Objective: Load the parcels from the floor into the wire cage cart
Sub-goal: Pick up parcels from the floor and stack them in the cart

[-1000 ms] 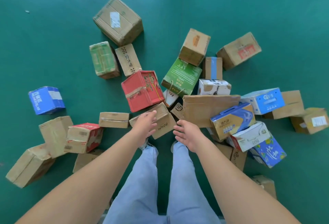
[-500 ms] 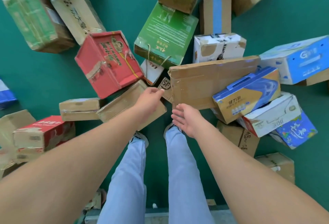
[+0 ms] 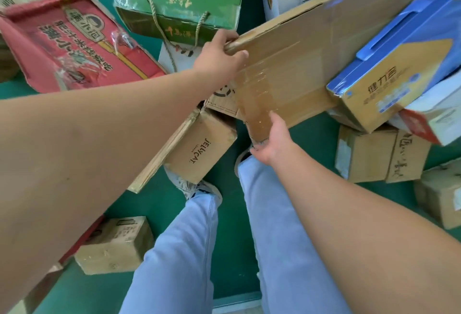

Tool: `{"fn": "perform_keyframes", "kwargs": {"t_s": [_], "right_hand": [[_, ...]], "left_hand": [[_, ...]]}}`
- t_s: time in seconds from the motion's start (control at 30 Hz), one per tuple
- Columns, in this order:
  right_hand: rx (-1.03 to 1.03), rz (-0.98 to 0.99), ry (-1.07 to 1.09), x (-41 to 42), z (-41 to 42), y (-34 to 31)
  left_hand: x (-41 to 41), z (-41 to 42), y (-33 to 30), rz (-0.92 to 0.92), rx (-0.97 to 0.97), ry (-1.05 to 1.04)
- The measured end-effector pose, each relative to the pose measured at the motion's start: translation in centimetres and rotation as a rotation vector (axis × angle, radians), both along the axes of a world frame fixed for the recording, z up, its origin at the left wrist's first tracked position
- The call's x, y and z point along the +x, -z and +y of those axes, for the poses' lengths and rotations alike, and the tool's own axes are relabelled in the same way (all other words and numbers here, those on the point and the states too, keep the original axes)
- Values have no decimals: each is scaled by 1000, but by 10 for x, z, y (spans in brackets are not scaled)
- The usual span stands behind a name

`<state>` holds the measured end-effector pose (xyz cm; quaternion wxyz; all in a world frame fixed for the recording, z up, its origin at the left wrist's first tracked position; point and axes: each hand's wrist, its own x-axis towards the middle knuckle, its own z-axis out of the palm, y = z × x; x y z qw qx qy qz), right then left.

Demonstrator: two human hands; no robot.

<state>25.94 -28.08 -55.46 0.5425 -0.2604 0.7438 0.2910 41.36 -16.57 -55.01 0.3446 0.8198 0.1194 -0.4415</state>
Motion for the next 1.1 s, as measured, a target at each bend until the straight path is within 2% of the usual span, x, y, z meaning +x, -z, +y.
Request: {"fn": "perform_keyframes", "kwargs": {"t_s": [0.2,0.3,0.47,0.63,0.77,0.9,0.97,1.1], "right_hand": [[-74,20,34,-30,9,-39],[-108,-10,117,-35,18,-91],[-25,-133,480,-25,38,-192],[-77,-222,518,-20,47,-305],[-196,-279,359,-41,36,-396],[-314,-302,248,-87,23,-478],[-345,-317,232,-118,18,-510],[-379,-356,289,-192,9,-571]], "left_hand": [[3,3,-53,-29,-51,-14],[14,-4,-111,-40,-75,30],[32,-9,-217,-125,-54,86],[35,11,-342,-172,54,105],[11,49,-418,-31,110,-18],[-32,65,-483,221,21,-137],[-55,62,-513,306,-31,-117],[-98,29,-564,363,-111,30]]}}
